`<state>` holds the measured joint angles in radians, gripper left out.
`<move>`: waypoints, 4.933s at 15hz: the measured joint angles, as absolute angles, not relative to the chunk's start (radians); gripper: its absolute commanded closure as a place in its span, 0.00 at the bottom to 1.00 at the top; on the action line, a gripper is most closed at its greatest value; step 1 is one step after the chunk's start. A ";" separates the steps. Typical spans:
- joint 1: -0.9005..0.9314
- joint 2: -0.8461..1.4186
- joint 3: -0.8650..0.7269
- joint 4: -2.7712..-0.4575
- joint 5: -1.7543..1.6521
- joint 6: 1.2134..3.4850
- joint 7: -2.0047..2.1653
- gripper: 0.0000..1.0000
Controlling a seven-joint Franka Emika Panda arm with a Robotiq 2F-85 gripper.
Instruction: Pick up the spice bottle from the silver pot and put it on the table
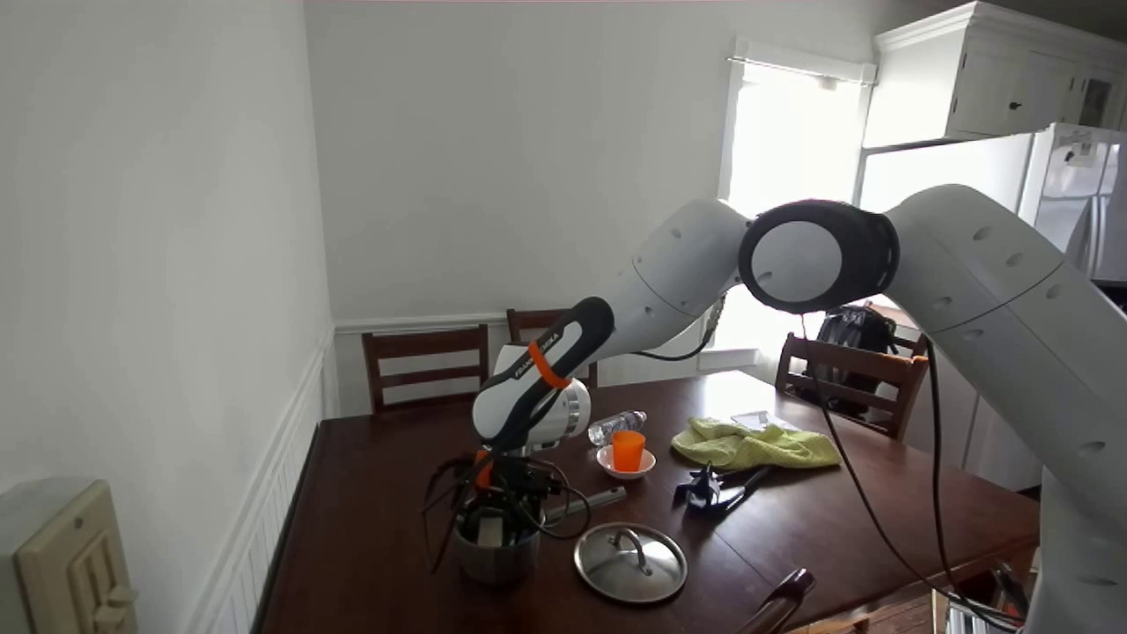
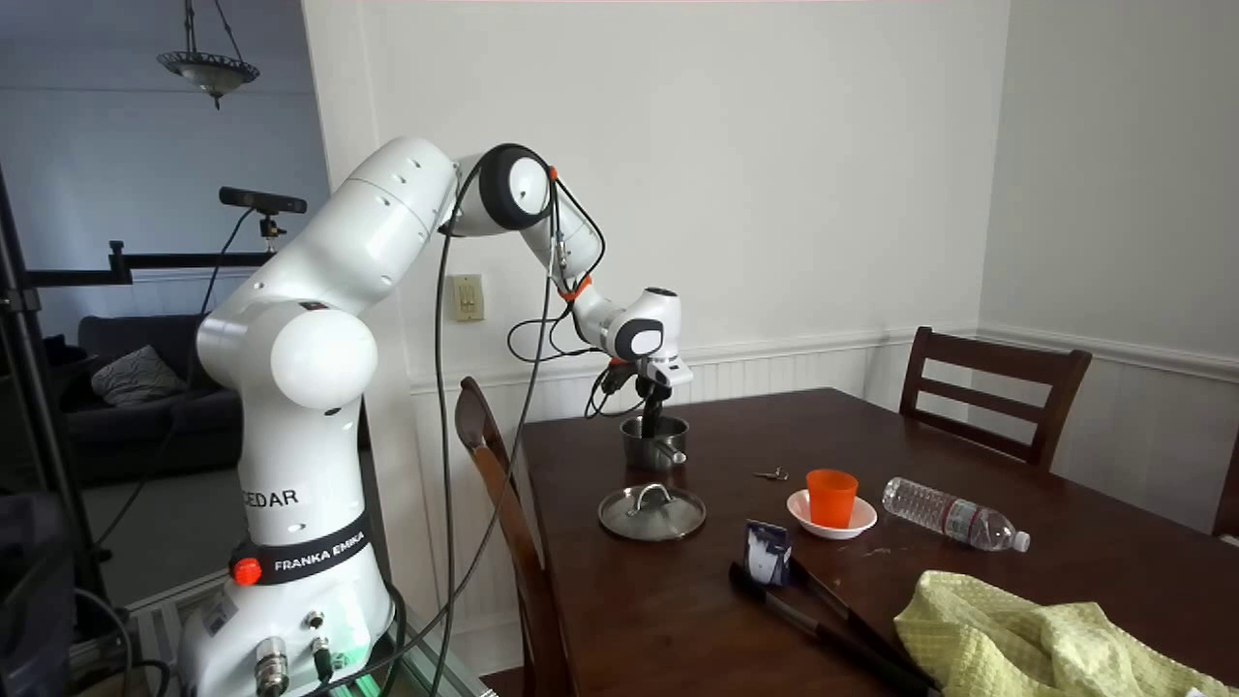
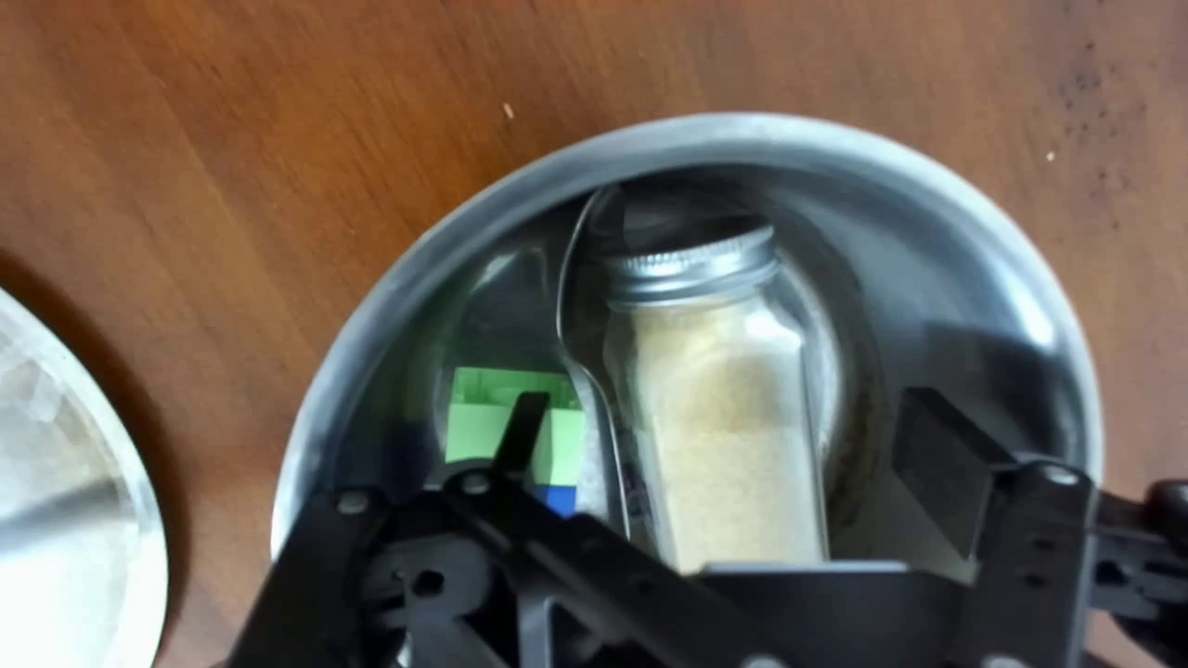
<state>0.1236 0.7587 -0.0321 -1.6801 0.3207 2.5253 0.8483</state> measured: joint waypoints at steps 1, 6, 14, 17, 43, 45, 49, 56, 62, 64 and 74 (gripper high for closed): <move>0.124 0.759 -0.032 -1.680 0.321 2.526 0.848 0.37; 0.124 0.772 -0.034 -1.672 0.320 2.527 0.848 0.72; 0.131 0.751 -0.048 -1.673 0.315 2.519 0.850 0.72; 0.127 0.680 -0.053 -1.697 0.315 2.498 0.849 0.72; 0.182 0.741 -0.080 -1.710 0.125 2.564 0.974 0.15; 0.182 0.762 -0.080 -1.693 0.125 2.589 0.974 0.40; 0.183 0.790 -0.075 -1.660 0.125 2.610 0.974 0.63; 0.183 0.796 -0.074 -1.647 0.126 2.610 0.973 0.77; 0.185 0.738 -0.079 -1.655 0.125 2.539 0.971 0.77; 0.186 0.701 -0.081 -1.666 0.123 2.500 0.972 0.77; 0.168 0.523 -0.226 -1.822 0.109 2.541 1.160 0.77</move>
<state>0.1676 0.5230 -0.2264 -1.8216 0.1092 2.5414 1.1599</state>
